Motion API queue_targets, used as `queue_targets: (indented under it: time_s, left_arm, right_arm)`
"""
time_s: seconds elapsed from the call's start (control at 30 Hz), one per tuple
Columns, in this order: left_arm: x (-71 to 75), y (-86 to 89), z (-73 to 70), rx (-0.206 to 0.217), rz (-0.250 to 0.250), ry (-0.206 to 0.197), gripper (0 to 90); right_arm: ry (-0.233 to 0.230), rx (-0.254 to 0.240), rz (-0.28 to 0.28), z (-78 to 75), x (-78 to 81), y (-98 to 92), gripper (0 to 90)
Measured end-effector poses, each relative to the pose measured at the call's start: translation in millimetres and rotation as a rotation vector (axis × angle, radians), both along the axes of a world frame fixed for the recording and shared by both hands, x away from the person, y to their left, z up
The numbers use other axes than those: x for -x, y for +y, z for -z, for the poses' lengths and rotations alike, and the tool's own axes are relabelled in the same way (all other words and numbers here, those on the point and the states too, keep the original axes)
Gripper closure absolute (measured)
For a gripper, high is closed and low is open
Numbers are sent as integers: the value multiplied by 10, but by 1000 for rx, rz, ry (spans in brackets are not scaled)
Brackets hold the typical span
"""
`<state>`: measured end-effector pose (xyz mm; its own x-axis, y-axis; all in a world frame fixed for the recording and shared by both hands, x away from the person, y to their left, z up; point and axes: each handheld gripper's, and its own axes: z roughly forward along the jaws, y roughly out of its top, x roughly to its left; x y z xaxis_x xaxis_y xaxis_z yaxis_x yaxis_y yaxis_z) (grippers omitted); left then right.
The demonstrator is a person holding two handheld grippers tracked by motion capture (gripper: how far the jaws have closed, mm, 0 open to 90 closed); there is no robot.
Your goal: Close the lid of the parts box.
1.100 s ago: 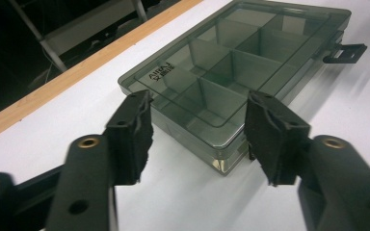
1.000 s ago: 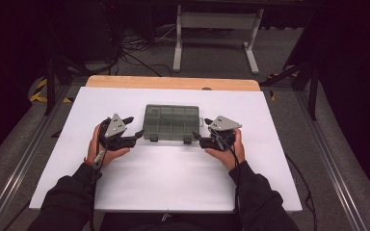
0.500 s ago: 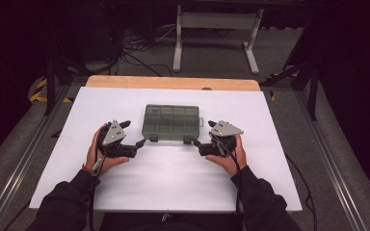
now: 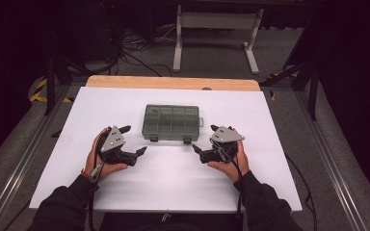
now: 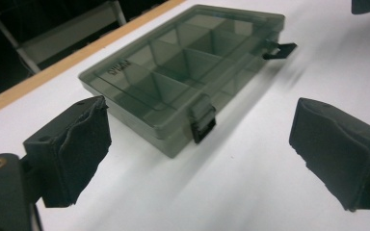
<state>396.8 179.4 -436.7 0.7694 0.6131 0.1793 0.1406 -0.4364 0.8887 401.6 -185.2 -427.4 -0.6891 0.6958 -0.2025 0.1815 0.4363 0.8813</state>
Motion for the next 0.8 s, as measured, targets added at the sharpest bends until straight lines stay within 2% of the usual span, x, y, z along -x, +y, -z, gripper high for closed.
queue_targets:
  time_s: [0.17,0.3,0.5,0.57,0.8]
  left_arm:
    - [68,9,-8,-5,20,-2,68]
    - [106,56,-18,1,21,-6,58]
    - [187,141,-20,-3,12,-16,60]
    - [214,163,-9,-14,9,-25,63]
    - [282,250,-3,-4,-6,-24,62]
  right_arm:
    - [-6,3,-11,0,59,-4,37]
    - [-32,18,-12,-1,121,-33,46]
    - [-43,18,-7,1,181,-75,52]
    - [-45,27,-5,3,202,-102,54]
    - [-68,15,25,-39,299,-290,52]
